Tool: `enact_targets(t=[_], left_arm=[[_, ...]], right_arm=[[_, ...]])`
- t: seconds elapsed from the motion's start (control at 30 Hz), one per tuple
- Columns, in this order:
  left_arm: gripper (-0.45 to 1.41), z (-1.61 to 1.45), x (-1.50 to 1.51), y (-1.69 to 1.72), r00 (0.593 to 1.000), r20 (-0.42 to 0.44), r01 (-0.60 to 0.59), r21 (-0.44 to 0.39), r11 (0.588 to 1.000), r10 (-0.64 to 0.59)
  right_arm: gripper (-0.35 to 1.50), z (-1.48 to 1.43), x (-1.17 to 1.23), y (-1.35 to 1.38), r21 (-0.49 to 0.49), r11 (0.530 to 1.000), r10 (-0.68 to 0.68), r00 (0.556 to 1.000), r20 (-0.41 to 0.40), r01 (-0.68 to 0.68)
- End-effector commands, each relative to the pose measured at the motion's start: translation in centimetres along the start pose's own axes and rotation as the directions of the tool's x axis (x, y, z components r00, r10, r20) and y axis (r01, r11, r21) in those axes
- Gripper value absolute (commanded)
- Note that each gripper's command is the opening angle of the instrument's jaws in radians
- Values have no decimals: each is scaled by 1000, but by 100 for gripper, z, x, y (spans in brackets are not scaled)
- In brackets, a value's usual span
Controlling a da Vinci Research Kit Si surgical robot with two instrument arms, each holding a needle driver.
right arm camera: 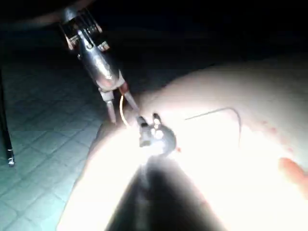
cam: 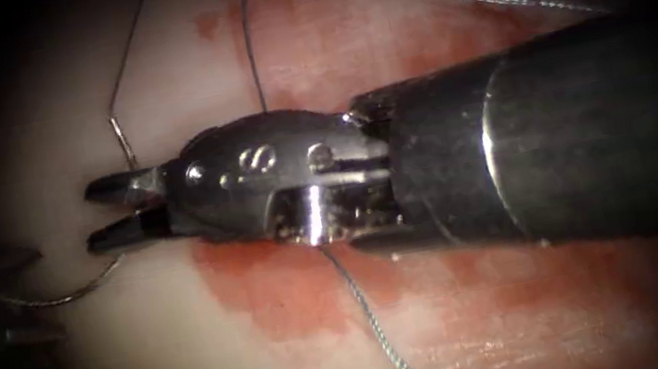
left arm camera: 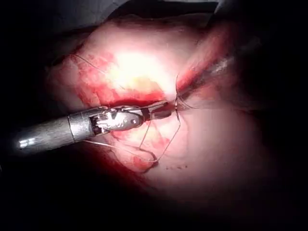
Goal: Wound Closure
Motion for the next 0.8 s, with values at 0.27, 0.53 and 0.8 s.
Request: enact_targets(t=[0.27,0.53,0.8], left_arm=[[79,-53,12,-25,999,-14,34,43,998,-33],[79,-129,67,-30,960,-262,121,70,990,-98],[70,-129,114,-6,847,-513,115,-72,991,-136]], right_arm=[[17,-30,25,8,-3,1000,14,1000,-18,-14],[22,-51,42,5,16,1000,12,1000,-27,-11],[62,-142,49,22,52,998,42,998,-48,-39]])
